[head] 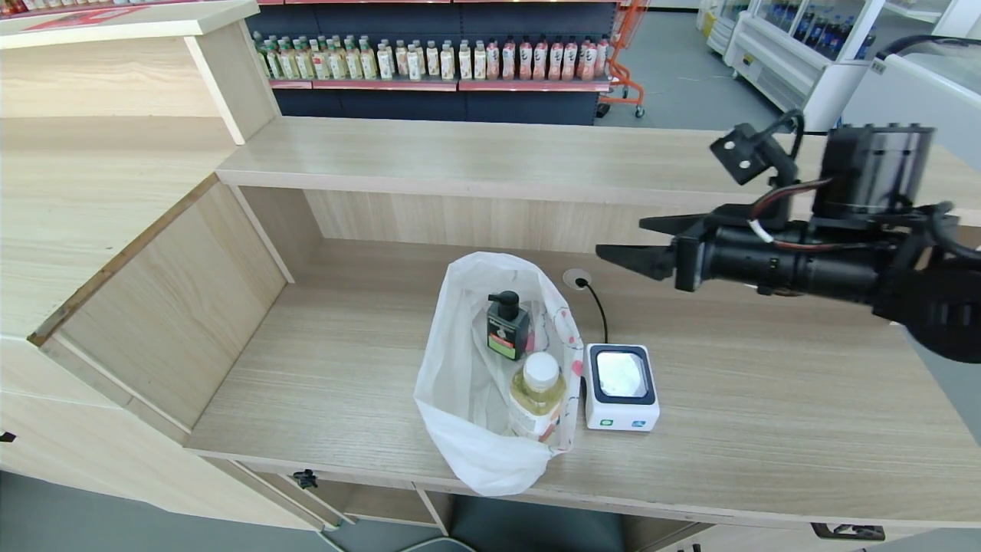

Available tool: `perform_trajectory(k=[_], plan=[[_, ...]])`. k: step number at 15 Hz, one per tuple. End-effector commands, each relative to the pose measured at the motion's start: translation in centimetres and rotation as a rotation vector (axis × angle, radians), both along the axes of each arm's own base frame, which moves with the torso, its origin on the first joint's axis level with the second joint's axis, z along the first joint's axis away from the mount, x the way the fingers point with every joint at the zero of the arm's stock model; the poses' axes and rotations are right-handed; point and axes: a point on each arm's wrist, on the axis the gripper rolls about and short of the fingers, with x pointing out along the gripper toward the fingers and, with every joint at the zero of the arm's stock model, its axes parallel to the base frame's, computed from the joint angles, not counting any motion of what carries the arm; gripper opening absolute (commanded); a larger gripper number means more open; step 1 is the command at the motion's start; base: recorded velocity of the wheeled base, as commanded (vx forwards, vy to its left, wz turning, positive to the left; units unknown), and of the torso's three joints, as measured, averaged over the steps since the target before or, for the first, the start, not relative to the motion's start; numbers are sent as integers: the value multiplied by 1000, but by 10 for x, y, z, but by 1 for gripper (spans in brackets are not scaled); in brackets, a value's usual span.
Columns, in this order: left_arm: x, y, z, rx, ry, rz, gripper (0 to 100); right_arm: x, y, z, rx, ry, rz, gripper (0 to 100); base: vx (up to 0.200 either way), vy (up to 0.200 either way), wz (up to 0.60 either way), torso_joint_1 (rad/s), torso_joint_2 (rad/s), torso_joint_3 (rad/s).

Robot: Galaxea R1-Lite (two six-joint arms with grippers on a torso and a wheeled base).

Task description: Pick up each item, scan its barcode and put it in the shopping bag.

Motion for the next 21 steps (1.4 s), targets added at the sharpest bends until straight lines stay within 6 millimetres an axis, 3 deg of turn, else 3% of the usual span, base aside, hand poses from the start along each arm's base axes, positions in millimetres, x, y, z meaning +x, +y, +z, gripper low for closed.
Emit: perform_trajectory(k=[1,4,6,9,13,16,21], plan=[[0,0,0,0,0,0,100,-60,-50,13,-19,-38,-141,100,0,0,0,0,0,0],[0,0,0,0,0,0,100,-105,-91,-12,-94,-17,-406,100,0,0,0,0,0,0],[0,0,0,0,0,0,100,-144,-108,-30,-103,0,-525,100,0,0,0,0,0,0],[0,0,0,0,0,0,100,-214,-110,-77,-101,-2,-568,100,0,0,0,0,0,0],[0,0,0,0,0,0,100,-276,-107,-128,-104,0,-582,100,0,0,0,0,0,0],[0,0,0,0,0,0,100,-301,-108,-156,-96,-49,-658,100,0,0,0,0,0,0],[0,0,0,0,0,0,100,-314,-108,-169,-27,-74,-674,100,0,0,0,0,0,0]])
